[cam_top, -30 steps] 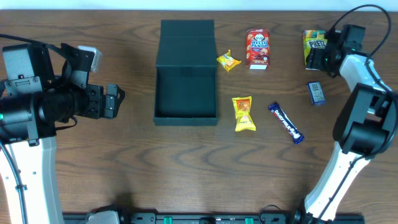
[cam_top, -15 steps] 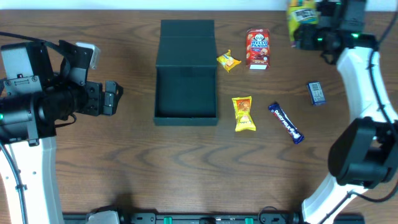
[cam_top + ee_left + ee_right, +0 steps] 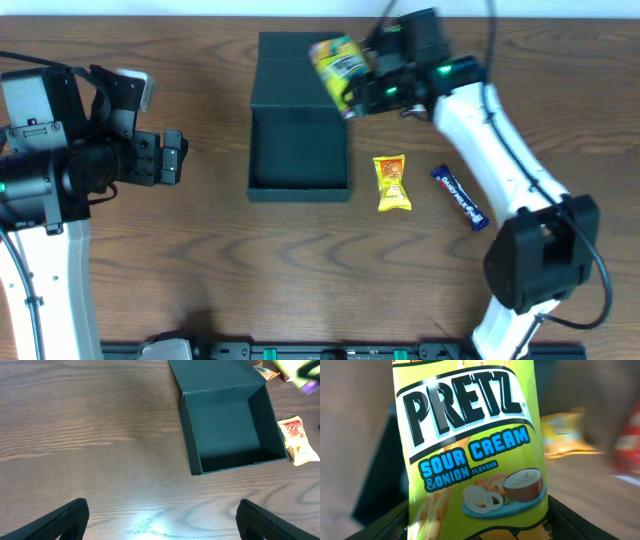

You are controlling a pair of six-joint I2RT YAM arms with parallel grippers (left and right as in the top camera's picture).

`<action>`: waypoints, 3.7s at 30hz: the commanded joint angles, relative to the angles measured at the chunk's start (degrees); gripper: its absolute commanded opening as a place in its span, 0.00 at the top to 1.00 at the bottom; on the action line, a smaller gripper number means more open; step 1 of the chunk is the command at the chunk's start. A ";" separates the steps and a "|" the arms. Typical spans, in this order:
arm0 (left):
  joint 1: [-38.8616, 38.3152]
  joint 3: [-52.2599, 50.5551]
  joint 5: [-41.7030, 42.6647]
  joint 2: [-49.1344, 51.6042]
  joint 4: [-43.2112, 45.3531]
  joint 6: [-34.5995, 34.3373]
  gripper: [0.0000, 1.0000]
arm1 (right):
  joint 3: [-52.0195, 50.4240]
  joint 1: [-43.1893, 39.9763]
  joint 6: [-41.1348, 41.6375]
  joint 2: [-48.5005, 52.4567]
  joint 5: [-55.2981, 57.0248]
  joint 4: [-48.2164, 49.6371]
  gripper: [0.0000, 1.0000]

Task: Pack container
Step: 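Carry the Pretz box into the black box with the right gripper, then release the Pretz box and withdraw the right gripper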

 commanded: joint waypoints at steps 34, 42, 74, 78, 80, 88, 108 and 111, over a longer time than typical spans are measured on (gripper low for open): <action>0.13 0.87 -0.22 -0.20 -0.07 -1.99 0.05 | -0.13 23.15 36.06 9.86 21.75 0.70 0.55; 0.13 0.87 -0.22 -0.20 -0.13 -3.02 0.05 | -0.11 23.96 36.04 10.19 14.84 0.48 0.57; 0.09 0.87 -0.20 -0.20 -0.68 -6.29 0.05 | -0.11 25.99 42.18 10.56 18.16 2.34 0.35; 0.09 0.87 -0.20 -0.20 -0.68 -6.29 0.05 | -0.11 26.34 40.04 10.56 18.18 2.23 0.29; 0.09 0.87 -0.17 -0.17 -0.68 -6.29 0.05 | -0.11 26.23 40.06 10.56 18.16 1.86 0.23; 0.09 0.87 -0.20 -0.17 -0.68 -6.49 0.05 | -0.11 25.97 38.99 10.54 17.29 1.51 0.05; 0.09 0.87 -0.42 -0.17 1.31 -6.45 0.05 | 0.00 18.84 17.35 -2.47 16.20 2.38 0.01; 0.09 0.87 -0.39 -0.17 1.29 -6.45 0.05 | 0.00 17.49 16.44 -3.30 19.08 2.38 0.01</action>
